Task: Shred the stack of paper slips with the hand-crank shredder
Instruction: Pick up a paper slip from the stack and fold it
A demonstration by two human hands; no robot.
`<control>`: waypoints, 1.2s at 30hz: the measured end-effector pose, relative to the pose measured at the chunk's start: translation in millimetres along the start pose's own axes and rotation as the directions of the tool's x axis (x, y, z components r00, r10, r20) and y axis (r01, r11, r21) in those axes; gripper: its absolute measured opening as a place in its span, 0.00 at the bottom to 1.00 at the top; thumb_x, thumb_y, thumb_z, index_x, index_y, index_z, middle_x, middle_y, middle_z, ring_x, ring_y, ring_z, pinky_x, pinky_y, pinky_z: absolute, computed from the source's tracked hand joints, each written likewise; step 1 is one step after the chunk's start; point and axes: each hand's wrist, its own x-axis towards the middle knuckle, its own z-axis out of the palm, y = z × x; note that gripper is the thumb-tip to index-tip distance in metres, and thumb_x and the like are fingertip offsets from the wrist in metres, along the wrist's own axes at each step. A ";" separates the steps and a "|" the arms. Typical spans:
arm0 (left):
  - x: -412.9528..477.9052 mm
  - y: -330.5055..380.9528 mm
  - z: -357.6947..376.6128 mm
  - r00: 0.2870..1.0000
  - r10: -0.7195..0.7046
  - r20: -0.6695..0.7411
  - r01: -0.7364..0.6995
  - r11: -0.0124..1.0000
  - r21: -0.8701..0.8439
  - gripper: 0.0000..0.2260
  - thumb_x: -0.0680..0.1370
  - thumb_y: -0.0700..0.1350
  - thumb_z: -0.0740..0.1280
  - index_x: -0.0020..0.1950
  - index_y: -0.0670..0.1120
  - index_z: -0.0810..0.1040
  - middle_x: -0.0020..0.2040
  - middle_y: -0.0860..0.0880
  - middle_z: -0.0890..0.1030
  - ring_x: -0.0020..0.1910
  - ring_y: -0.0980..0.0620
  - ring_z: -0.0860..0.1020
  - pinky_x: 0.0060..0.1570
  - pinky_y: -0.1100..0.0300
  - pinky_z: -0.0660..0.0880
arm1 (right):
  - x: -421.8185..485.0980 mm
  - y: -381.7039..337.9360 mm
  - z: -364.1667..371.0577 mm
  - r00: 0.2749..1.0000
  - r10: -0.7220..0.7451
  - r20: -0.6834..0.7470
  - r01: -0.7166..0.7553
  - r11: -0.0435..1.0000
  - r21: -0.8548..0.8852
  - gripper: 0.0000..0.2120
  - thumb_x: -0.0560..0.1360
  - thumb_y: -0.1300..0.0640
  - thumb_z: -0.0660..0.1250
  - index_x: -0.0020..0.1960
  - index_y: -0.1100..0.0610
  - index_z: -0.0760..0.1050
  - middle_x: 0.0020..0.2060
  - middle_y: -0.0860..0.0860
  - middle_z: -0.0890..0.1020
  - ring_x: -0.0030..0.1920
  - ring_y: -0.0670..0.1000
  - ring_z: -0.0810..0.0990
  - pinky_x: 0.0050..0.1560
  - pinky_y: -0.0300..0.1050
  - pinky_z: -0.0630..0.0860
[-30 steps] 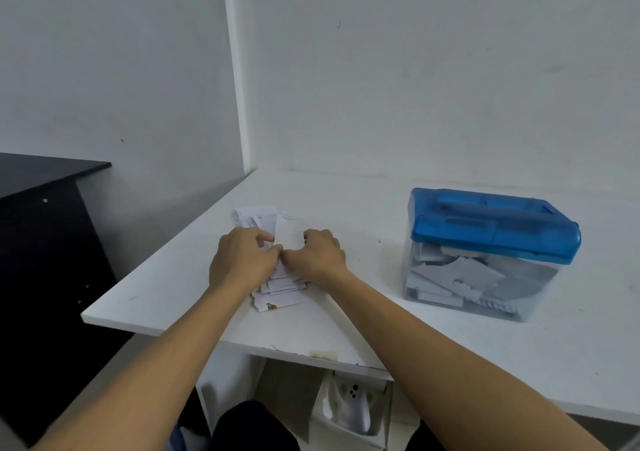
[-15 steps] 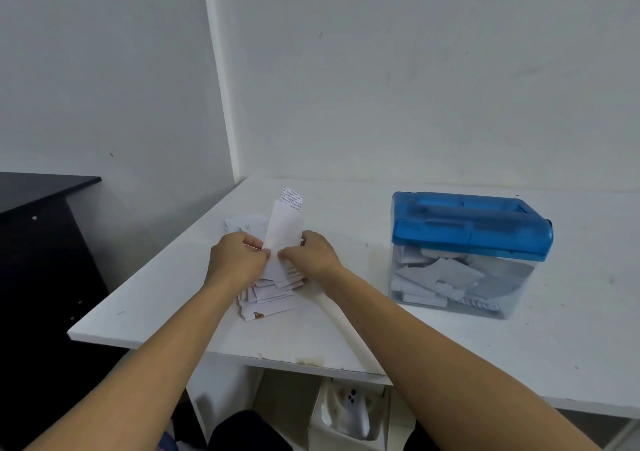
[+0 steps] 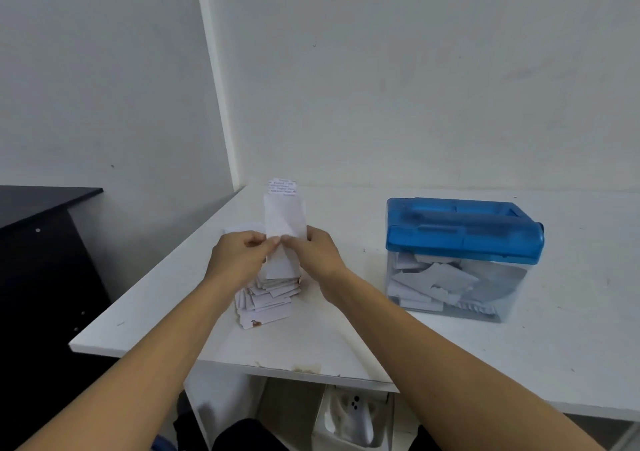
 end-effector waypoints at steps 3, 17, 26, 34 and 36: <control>1.8 17.4 -0.7 0.997 -0.073 0.032 0.078 0.971 -0.228 0.07 0.76 0.47 0.75 0.52 0.46 0.85 0.48 0.49 0.86 0.50 0.52 0.83 0.47 0.61 0.75 | -2.4 -17.4 -1.6 1.000 -0.029 0.009 0.028 0.996 0.088 0.14 0.82 0.54 0.60 0.64 0.58 0.76 0.54 0.52 0.83 0.53 0.52 0.82 0.50 0.43 0.80; -13.9 142.1 26.3 0.950 0.227 0.213 -0.093 0.860 -0.502 0.11 0.79 0.34 0.67 0.61 0.41 0.82 0.53 0.46 0.86 0.51 0.50 0.85 0.48 0.63 0.81 | -50.1 -127.7 -97.0 0.935 -0.345 -0.078 0.318 0.916 -0.244 0.10 0.78 0.65 0.60 0.57 0.56 0.73 0.49 0.51 0.80 0.49 0.52 0.80 0.49 0.49 0.83; -36.9 161.6 111.7 0.920 0.350 0.174 -0.329 0.934 -0.139 0.07 0.82 0.42 0.66 0.58 0.47 0.82 0.51 0.51 0.85 0.47 0.56 0.82 0.44 0.65 0.77 | -73.0 -118.9 -189.8 0.925 -0.362 -0.114 0.247 0.803 -0.542 0.17 0.77 0.60 0.69 0.65 0.55 0.76 0.53 0.50 0.83 0.50 0.47 0.81 0.46 0.38 0.78; -42.2 152.9 123.4 0.900 0.390 0.195 -0.389 0.920 -0.044 0.04 0.81 0.42 0.68 0.53 0.48 0.82 0.51 0.52 0.85 0.50 0.53 0.83 0.53 0.59 0.79 | -78.0 -100.8 -207.1 0.934 -0.349 -0.081 0.223 0.744 -0.629 0.13 0.75 0.59 0.72 0.58 0.52 0.76 0.49 0.47 0.82 0.48 0.48 0.81 0.43 0.36 0.76; -43.0 152.9 121.4 0.896 0.397 0.199 -0.407 0.914 0.006 0.04 0.80 0.43 0.69 0.53 0.48 0.82 0.50 0.52 0.84 0.50 0.53 0.82 0.50 0.62 0.78 | -76.6 -98.9 -207.8 0.933 -0.348 -0.091 0.217 0.747 -0.628 0.14 0.75 0.58 0.72 0.61 0.55 0.78 0.50 0.48 0.83 0.49 0.49 0.82 0.45 0.37 0.77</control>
